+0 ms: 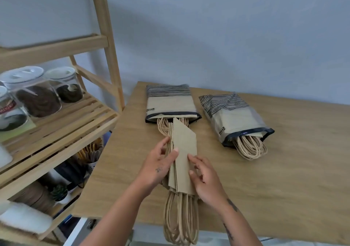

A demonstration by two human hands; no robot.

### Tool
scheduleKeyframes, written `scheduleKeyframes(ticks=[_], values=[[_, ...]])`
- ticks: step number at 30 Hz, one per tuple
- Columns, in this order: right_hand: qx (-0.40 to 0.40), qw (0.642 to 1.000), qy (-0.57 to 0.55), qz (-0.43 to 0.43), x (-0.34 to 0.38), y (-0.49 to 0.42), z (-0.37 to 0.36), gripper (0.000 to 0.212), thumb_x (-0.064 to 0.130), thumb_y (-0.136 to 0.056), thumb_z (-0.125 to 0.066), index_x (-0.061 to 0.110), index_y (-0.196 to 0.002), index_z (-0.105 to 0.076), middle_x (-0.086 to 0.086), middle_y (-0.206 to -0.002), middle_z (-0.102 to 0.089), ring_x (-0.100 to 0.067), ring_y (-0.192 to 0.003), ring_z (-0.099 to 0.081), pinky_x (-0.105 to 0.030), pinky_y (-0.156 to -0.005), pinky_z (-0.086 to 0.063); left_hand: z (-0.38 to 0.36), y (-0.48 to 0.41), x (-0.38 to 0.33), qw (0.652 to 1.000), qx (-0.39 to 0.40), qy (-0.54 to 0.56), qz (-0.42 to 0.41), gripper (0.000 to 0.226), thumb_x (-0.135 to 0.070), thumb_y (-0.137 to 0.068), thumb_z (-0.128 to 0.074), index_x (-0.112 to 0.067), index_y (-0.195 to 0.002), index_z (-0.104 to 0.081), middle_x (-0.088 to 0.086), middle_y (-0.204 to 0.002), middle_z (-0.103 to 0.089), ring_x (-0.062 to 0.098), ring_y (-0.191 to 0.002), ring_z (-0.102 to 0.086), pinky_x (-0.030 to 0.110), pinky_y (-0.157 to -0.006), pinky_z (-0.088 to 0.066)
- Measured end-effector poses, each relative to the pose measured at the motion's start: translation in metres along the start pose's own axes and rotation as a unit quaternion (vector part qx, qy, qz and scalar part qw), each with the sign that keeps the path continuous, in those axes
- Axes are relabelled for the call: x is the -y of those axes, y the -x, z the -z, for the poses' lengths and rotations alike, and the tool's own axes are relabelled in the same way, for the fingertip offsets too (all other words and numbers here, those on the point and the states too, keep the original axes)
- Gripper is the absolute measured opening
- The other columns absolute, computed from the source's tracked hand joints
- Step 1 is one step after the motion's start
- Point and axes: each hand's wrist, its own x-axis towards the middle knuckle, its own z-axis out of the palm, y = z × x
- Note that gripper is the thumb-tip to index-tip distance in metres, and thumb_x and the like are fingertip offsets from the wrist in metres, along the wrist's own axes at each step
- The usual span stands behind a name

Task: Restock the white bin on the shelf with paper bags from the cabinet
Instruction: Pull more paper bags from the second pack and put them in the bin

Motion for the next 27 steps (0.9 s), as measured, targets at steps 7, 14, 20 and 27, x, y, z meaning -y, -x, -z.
scheduleKeyframes(ticks=[7, 14, 20, 27], values=[[-0.012, 0.989, -0.147, 0.006, -0.002, 0.003, 0.016, 0.033, 0.036, -0.089, -0.054, 0.052, -0.117, -0.047, 0.010, -0.124, -0.053, -0.002, -0.111, -0.056, -0.013, -0.088, -0.047, -0.016, -0.007, -0.009, 0.999, 0.036, 0.009, -0.008, 0.046, -0.022, -0.088, -0.061, -0.036, -0.129, -0.046, 0.009, -0.100, -0.065, 0.010, -0.073, -0.065, 0.021, -0.053, -0.051], [-0.008, 0.960, -0.281, -0.016, 0.001, 0.006, 0.041, 0.084, 0.076, -0.060, -0.058, 0.018, -0.121, -0.057, 0.010, -0.109, -0.071, -0.003, -0.103, -0.064, -0.013, -0.080, -0.049, -0.038, -0.016, -0.013, 0.997, 0.063, -0.041, 0.020, 0.053, -0.032, -0.078, -0.069, -0.034, -0.128, -0.052, -0.004, -0.108, -0.060, 0.006, -0.056, -0.062, 0.021, -0.048, -0.046], [0.031, 0.961, -0.273, -0.037, -0.004, 0.011, 0.049, 0.049, 0.047, -0.087, -0.043, 0.012, -0.115, -0.061, -0.003, -0.115, -0.069, -0.012, -0.109, -0.063, -0.018, -0.088, -0.048, -0.043, -0.017, -0.021, 0.994, 0.084, -0.049, 0.055, 0.076, -0.054, -0.056, -0.069, -0.035, -0.127, -0.051, -0.007, -0.116, -0.063, 0.005, -0.058, -0.065, 0.022, -0.054, -0.049], [0.042, 0.949, -0.310, -0.044, -0.001, 0.010, 0.057, 0.040, 0.036, -0.087, -0.052, 0.013, -0.118, -0.062, -0.005, -0.109, -0.072, -0.018, -0.103, -0.067, -0.024, -0.083, -0.053, -0.040, -0.016, -0.022, 0.990, 0.103, -0.039, 0.088, 0.075, -0.051, -0.062, -0.076, -0.036, -0.130, -0.046, -0.005, -0.120, -0.060, 0.016, -0.085, -0.068, 0.028, -0.060, -0.053]])
